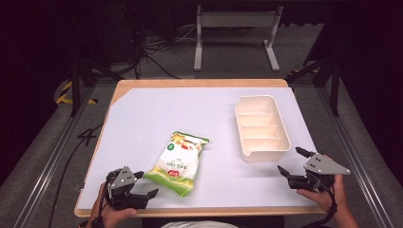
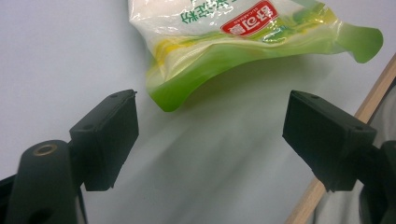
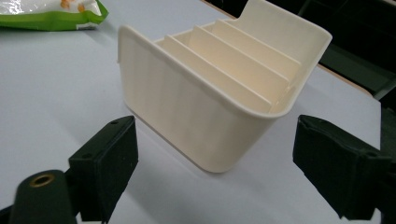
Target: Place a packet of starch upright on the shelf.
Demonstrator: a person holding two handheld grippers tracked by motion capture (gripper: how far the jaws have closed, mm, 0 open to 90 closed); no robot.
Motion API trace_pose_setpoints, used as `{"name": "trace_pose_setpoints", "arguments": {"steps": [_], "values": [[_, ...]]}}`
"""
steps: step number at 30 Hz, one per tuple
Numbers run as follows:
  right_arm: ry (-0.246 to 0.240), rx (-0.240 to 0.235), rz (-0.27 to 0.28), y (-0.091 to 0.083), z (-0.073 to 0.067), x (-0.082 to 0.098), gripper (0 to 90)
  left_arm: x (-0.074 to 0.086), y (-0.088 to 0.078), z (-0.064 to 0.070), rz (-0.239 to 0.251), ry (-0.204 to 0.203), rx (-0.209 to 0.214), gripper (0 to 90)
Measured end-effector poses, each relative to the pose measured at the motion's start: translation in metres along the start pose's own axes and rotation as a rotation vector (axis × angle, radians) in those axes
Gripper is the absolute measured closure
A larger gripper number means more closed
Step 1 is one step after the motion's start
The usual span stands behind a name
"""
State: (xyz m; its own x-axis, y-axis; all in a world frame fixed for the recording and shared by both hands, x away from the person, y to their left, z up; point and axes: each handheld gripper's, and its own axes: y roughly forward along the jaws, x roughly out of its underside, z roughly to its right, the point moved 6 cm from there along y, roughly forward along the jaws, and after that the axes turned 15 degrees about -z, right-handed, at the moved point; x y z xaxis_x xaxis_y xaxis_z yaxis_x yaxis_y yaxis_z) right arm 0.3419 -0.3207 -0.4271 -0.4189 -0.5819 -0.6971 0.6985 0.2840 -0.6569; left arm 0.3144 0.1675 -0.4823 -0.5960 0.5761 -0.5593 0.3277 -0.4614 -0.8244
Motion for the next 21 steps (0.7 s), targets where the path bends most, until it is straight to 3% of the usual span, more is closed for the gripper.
{"name": "trace_pose_setpoints", "arguments": {"steps": [3, 7, 9, 10, 12, 13, 16, 18, 19, 20, 21], "values": [[0.001, 0.019, -0.002, 0.001, 0.001, 0.003, 13.1, 0.0, 0.001, -0.002, -0.004, -0.005, -0.006, 20.4], [-0.001, 0.025, -0.011, 0.004, 0.001, 0.003, 12.7, 0.006, -0.002, -0.009, -0.025, -0.01, -0.036, 28.9], [0.007, 0.027, -0.016, 0.005, 0.002, 0.004, 12.8, 0.012, -0.001, -0.009, -0.072, 0.004, -0.05, 32.4], [0.009, 0.029, -0.019, 0.006, 0.002, 0.004, 12.8, 0.012, -0.003, -0.008, -0.06, 0.004, -0.058, 31.9], [0.017, 0.032, -0.025, 0.007, 0.003, 0.005, 12.9, 0.012, -0.005, -0.002, -0.061, 0.007, -0.024, 33.6], [0.017, 0.032, -0.023, 0.006, 0.003, 0.005, 13.0, 0.011, -0.005, 0.001, -0.062, 0.027, -0.02, 33.6], [0.017, 0.031, -0.016, 0.005, 0.003, 0.005, 13.1, 0.006, 0.0, 0.01, -0.068, 0.019, 0.06, 32.6], [0.021, 0.028, -0.022, 0.007, 0.004, 0.005, 13.5, -0.004, 0.007, 0.015, -0.055, 0.01, 0.091, 21.6], [0.021, 0.028, -0.022, 0.007, 0.004, 0.005, 13.5, -0.004, 0.007, 0.015, -0.055, 0.01, 0.091, 19.9], [0.024, 0.034, -0.02, 0.008, 0.005, 0.005, 14.5, -0.011, 0.01, 0.015, -0.035, -0.008, 0.125, 18.3], [0.025, 0.034, -0.015, 0.007, 0.005, 0.004, 14.5, -0.014, 0.012, 0.015, -0.041, -0.012, 0.13, 16.0]]}}
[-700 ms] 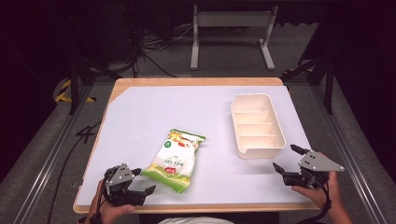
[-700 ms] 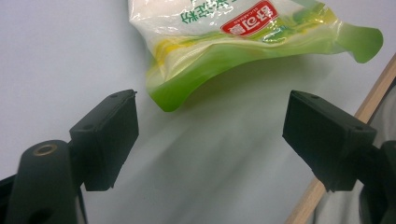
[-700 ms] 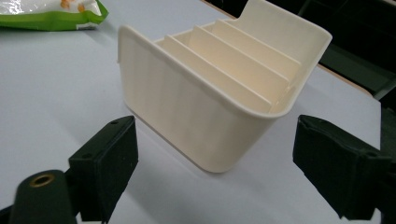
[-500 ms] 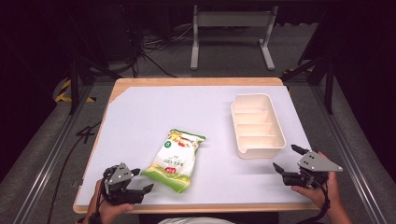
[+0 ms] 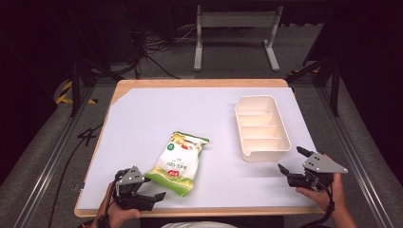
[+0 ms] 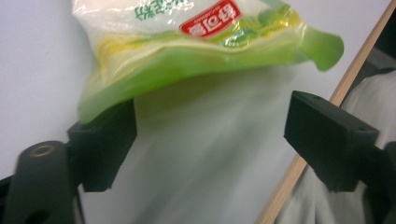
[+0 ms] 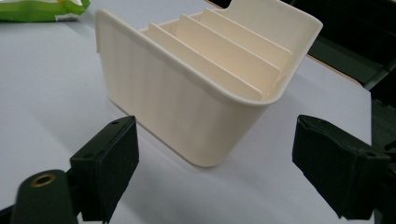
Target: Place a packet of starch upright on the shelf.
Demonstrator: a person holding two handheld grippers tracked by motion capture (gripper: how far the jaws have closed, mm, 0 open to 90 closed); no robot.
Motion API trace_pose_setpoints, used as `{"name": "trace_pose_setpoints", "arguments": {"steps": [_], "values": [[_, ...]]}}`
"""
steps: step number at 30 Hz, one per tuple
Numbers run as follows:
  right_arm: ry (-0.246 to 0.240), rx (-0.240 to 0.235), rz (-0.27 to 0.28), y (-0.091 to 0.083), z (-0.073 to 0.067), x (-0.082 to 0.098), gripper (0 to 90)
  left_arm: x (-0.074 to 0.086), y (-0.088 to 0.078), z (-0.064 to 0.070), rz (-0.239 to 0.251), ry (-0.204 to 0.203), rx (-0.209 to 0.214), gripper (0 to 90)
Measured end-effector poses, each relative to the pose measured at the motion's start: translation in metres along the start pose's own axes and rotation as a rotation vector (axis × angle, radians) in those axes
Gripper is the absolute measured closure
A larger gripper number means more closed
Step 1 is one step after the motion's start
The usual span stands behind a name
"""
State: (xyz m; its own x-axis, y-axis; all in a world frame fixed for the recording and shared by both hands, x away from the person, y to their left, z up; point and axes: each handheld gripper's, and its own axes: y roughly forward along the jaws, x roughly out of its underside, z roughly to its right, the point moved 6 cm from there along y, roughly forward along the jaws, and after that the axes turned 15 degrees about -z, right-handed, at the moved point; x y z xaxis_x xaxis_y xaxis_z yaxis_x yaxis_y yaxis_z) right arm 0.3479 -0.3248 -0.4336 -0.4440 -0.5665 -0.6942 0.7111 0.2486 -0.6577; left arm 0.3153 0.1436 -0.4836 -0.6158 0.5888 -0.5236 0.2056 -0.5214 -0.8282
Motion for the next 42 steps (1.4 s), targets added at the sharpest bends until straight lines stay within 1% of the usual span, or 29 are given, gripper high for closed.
{"name": "trace_pose_setpoints", "arguments": {"steps": [2, 3, 4, 5, 6, 7, 8, 11, 14, 15, 16, 18, 20, 21, 22, 23, 24, 26, 27, 28, 30, 31, 32, 33, 34, 35, 39, 40, 42], "values": [[0.0, 0.003, 0.002, 0.0, 0.0, 0.0, 14.6, -0.004, 0.003, 0.0, 0.001, -0.008, 0.008, 14.8], [-0.001, 0.004, 0.0, 0.0, 0.0, 0.0, 14.6, -0.007, 0.005, 0.001, 0.009, -0.023, 0.055, 14.7], [0.0, 0.004, -0.003, 0.0, 0.0, 0.0, 14.6, -0.01, 0.008, 0.001, 0.006, -0.029, 0.077, 14.3], [0.002, 0.004, -0.003, 0.0, 0.0, 0.001, 14.6, -0.012, 0.01, 0.002, 0.006, -0.051, 0.08, 13.5], [0.002, 0.003, -0.003, 0.0, 0.0, 0.0, 14.6, -0.014, 0.011, 0.001, 0.01, -0.06, 0.081, 13.4], [0.002, 0.002, -0.001, 0.0, -0.001, 0.0, 14.6, -0.018, 0.011, 0.002, 0.019, -0.071, 0.093, 12.7], [-0.001, 0.0, 0.004, -0.001, -0.001, 0.0, 14.6, -0.023, 0.011, 0.002, 0.034, -0.089, 0.124, 12.2], [-0.007, -0.005, -0.002, 0.0, -0.003, -0.001, 14.6, -0.038, 0.009, 0.001, 0.082, -0.102, 0.172, 10.0], [-0.003, -0.004, -0.005, 0.001, -0.003, -0.001, 15.6, -0.048, 0.007, -0.004, 0.096, -0.127, 0.215, 9.9], [-0.003, -0.003, -0.007, 0.001, -0.003, -0.001, 15.7, -0.05, 0.005, -0.007, 0.11, -0.153, 0.238, 10.0], [-0.001, -0.005, -0.008, 0.001, -0.003, -0.001, 16.0, -0.05, 0.002, -0.014, 0.13, -0.204, 0.261, 11.0], [-0.003, 0.0, -0.008, 0.0, -0.003, 0.0, 16.0, -0.047, -0.001, -0.021, 0.137, -0.248, 0.24, 16.1], [-0.003, 0.0, -0.001, -0.001, -0.003, 0.0, 16.0, -0.044, -0.002, -0.024, 0.123, -0.252, 0.225, 16.1], [0.0, 0.0, -0.003, -0.001, -0.003, 0.0, 16.0, -0.043, -0.003, -0.024, 0.133, -0.26, 0.228, 16.2], [0.0, -0.002, -0.004, 0.0, -0.002, 0.0, 16.0, -0.043, -0.003, -0.025, 0.13, -0.266, 0.225, 16.5], [0.0, 0.001, -0.006, 0.0, -0.002, 0.0, 16.0, -0.044, -0.001, -0.025, 0.119, -0.268, 0.201, 16.7], [0.0, 0.006, -0.01, 0.001, -0.002, 0.0, 16.0, -0.044, 0.002, -0.026, 0.096, -0.262, 0.169, 17.8], [-0.007, 0.007, -0.008, 0.0, -0.003, -0.001, 16.1, -0.044, 0.008, -0.029, 0.052, -0.266, 0.135, 19.1], [-0.012, 0.006, -0.005, 0.0, -0.004, -0.001, 16.1, -0.044, 0.011, -0.033, 0.037, -0.283, 0.112, 20.1], [-0.016, 0.009, -0.006, 0.0, -0.004, -0.001, 16.2, -0.044, 0.013, -0.037, 0.025, -0.296, 0.103, 20.8], [-0.015, 0.002, -0.004, 0.0, -0.004, -0.001, 16.2, -0.044, 0.017, -0.042, 0.021, -0.314, 0.106, 24.4], [-0.013, 0.001, -0.005, 0.0, -0.004, -0.001, 16.2, -0.045, 0.018, -0.047, 0.017, -0.314, 0.094, 25.9], [-0.011, -0.004, -0.007, 0.001, -0.005, -0.001, 16.3, -0.046, 0.019, -0.048, 0.017, -0.319, 0.119, 29.4], [-0.011, -0.008, -0.008, 0.001, -0.005, -0.001, 16.3, -0.047, 0.021, -0.05, 0.021, -0.313, 0.136, 33.7], [-0.013, -0.009, -0.009, 0.002, -0.005, -0.001, 16.3, -0.049, 0.022, -0.052, 0.021, -0.307, 0.136, 34.9], [-0.016, -0.01, -0.011, 0.002, -0.006, -0.001, 16.3, -0.05, 0.023, -0.052, 0.016, -0.301, 0.135, 39.0], [-0.019, -0.017, -0.01, 0.002, -0.007, -0.002, 16.4, -0.053, 0.024, -0.056, 0.016, -0.284, 0.103, 55.3], [-0.021, -0.019, -0.011, 0.002, -0.008, -0.002, 16.4, -0.052, 0.024, -0.057, 0.027, -0.289, 0.11, 58.0], [-0.027, -0.026, -0.014, 0.002, -0.009, -0.002, 16.4, -0.047, 0.023, -0.057, 0.033, -0.326, 0.163, 56.7]]}}
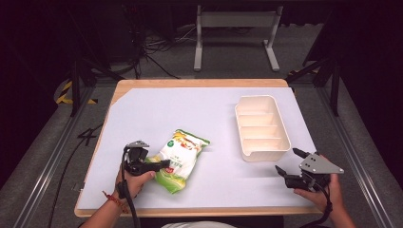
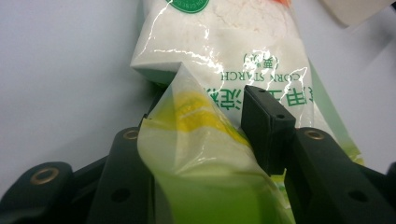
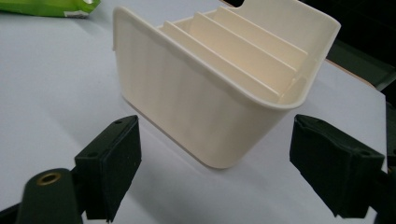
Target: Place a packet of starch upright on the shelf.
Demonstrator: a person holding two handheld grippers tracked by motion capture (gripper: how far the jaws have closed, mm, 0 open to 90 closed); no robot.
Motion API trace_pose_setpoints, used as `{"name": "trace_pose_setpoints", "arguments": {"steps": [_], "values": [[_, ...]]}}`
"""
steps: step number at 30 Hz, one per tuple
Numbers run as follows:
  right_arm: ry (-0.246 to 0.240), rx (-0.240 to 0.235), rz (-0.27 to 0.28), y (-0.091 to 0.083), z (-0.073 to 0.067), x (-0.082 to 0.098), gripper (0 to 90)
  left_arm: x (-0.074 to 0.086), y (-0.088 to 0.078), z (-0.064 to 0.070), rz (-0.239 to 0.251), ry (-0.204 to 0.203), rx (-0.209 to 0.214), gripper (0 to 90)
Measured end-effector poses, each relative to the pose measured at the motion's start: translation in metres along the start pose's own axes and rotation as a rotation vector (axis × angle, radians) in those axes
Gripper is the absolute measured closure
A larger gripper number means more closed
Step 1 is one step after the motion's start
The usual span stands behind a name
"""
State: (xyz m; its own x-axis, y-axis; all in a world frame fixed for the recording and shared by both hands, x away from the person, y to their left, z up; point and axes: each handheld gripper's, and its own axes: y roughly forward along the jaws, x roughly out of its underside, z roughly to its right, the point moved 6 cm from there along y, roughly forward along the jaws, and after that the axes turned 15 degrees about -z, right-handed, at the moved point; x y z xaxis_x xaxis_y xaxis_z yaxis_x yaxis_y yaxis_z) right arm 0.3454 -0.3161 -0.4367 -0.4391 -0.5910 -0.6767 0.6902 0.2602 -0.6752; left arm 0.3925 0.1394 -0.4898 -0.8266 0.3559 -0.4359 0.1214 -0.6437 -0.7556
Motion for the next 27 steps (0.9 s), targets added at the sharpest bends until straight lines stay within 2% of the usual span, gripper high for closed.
{"name": "trace_pose_setpoints", "arguments": {"steps": [1, 2, 5, 8, 9, 12, 13, 14, 15, 17, 18, 21, 24, 25, 27], "values": [[-0.002, 0.001, -0.001, 0.0, 0.0, 0.0, 16.3, 0.005, -0.003, -0.001, 0.0, -0.024, 0.022, 51.8], [-0.002, 0.004, -0.001, -0.001, 0.0, 0.0, 16.4, 0.01, -0.006, -0.001, 0.012, -0.035, 0.018, 43.7], [0.002, -0.003, 0.006, -0.002, 0.0, 0.0, 16.3, 0.029, -0.012, 0.008, 0.024, -0.041, 0.01, 29.9], [0.002, -0.011, 0.007, -0.001, 0.0, 0.0, 16.4, 0.042, -0.011, 0.02, 0.017, -0.033, 0.05, 28.1], [0.002, -0.012, 0.007, -0.001, -0.001, -0.001, 16.4, 0.044, -0.008, 0.026, 0.008, -0.023, 0.075, 28.0], [-0.01, -0.001, 0.022, -0.003, -0.002, -0.004, 16.5, 0.04, 0.0, 0.037, -0.008, 0.012, 0.063, 28.2], [-0.013, -0.001, 0.029, -0.003, -0.003, -0.005, 16.5, 0.038, 0.002, 0.039, -0.008, 0.016, 0.068, 28.5], [-0.014, -0.002, 0.031, -0.003, -0.003, -0.006, 16.5, 0.033, 0.005, 0.04, 0.001, 0.014, 0.055, 28.7], [-0.015, -0.004, 0.03, -0.003, -0.004, -0.006, 16.5, 0.03, 0.007, 0.04, 0.007, 0.014, 0.044, 31.9], [-0.016, -0.01, 0.023, -0.002, -0.004, -0.005, 16.4, 0.021, 0.008, 0.04, 0.028, 0.009, 0.055, 36.3], [-0.013, -0.013, 0.022, -0.001, -0.004, -0.004, 16.4, 0.016, 0.008, 0.037, 0.031, 0.012, 0.035, 41.3], [-0.008, -0.018, 0.02, -0.001, -0.003, -0.003, 16.4, 0.009, 0.009, 0.03, 0.039, -0.029, 0.07, 51.2], [-0.012, -0.021, 0.024, -0.002, -0.004, -0.003, 16.5, 0.004, 0.004, 0.023, 0.045, -0.009, 0.039, 61.1], [-0.013, -0.021, 0.024, -0.002, -0.004, -0.003, 16.5, 0.002, 0.001, 0.021, 0.057, -0.004, 0.01, 65.4], [-0.012, -0.022, 0.021, -0.001, -0.004, -0.003, 16.5, -0.004, -0.009, 0.016, 0.09, 0.02, -0.025, 79.3]]}}
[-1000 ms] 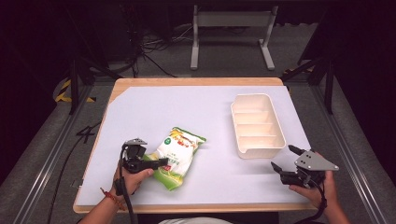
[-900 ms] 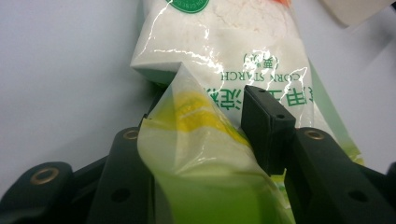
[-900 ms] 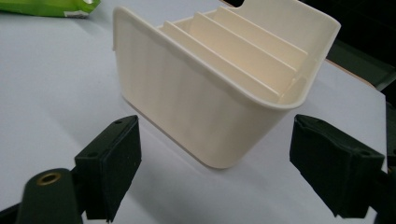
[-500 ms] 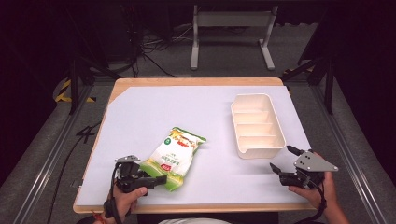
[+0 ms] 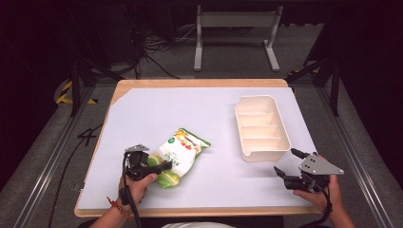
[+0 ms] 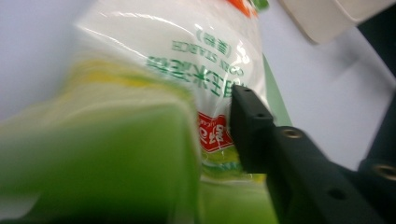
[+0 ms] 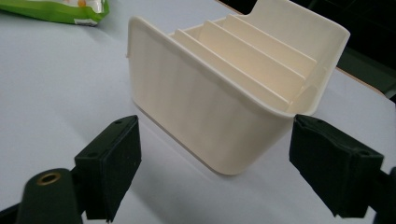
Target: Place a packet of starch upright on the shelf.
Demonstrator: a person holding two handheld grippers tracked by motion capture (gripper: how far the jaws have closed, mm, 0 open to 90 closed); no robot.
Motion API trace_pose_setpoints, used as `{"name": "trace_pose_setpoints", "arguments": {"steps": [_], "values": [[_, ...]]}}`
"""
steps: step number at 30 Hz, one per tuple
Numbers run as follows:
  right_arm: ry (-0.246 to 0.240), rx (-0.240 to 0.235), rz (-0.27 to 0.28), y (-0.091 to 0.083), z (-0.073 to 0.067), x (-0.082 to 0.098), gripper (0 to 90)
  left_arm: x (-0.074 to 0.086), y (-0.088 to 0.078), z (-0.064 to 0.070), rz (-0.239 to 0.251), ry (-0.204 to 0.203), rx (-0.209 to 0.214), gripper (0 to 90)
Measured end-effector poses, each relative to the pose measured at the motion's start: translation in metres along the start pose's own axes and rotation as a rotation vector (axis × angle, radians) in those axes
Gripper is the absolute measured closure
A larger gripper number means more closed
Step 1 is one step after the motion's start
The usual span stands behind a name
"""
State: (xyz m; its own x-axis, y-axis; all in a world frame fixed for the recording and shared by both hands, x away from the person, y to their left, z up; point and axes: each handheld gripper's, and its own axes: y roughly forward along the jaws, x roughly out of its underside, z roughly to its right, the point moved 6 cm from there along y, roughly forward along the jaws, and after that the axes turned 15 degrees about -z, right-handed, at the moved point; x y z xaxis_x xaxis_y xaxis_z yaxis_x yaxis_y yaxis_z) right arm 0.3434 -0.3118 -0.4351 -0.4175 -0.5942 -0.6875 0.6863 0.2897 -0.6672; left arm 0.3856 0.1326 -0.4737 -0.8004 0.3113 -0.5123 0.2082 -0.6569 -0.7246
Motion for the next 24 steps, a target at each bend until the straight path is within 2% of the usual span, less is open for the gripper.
{"name": "trace_pose_setpoints", "arguments": {"steps": [1, 2, 5, 6, 11, 13, 14, 19, 24], "values": [[0.002, -0.001, -0.002, 0.0, -0.001, 0.0, 16.5, -0.002, -0.002, -0.002, 0.005, 0.014, -0.007, 83.7], [-0.001, -0.002, -0.001, 0.001, -0.001, 0.0, 16.5, -0.005, -0.004, -0.003, 0.007, 0.033, -0.032, 85.9], [-0.009, -0.003, -0.004, 0.001, -0.002, 0.0, 16.4, -0.016, -0.008, -0.005, 0.011, 0.119, -0.086, 88.1], [-0.007, -0.004, -0.006, 0.001, -0.002, 0.0, 16.4, -0.02, -0.009, -0.004, 0.013, 0.134, -0.095, 88.3], [-0.003, -0.007, -0.006, 0.001, -0.001, 0.0, 16.4, -0.043, -0.022, 0.007, 0.029, 0.265, -0.162, 89.0], [-0.001, -0.006, -0.003, 0.0, -0.001, 0.0, 16.4, -0.052, -0.028, 0.011, 0.023, 0.329, -0.217, 89.1], [-0.001, -0.005, -0.001, 0.0, -0.001, 0.0, 16.4, -0.056, -0.031, 0.014, 0.021, 0.346, -0.223, 89.1], [0.004, -0.002, 0.001, 0.0, 0.001, 0.001, 16.3, -0.072, -0.047, 0.019, 0.001, 0.439, -0.311, 89.2], [0.002, -0.002, -0.006, 0.001, 0.001, 0.001, 16.2, -0.083, -0.063, 0.021, -0.006, 0.482, -0.349, 89.2]]}}
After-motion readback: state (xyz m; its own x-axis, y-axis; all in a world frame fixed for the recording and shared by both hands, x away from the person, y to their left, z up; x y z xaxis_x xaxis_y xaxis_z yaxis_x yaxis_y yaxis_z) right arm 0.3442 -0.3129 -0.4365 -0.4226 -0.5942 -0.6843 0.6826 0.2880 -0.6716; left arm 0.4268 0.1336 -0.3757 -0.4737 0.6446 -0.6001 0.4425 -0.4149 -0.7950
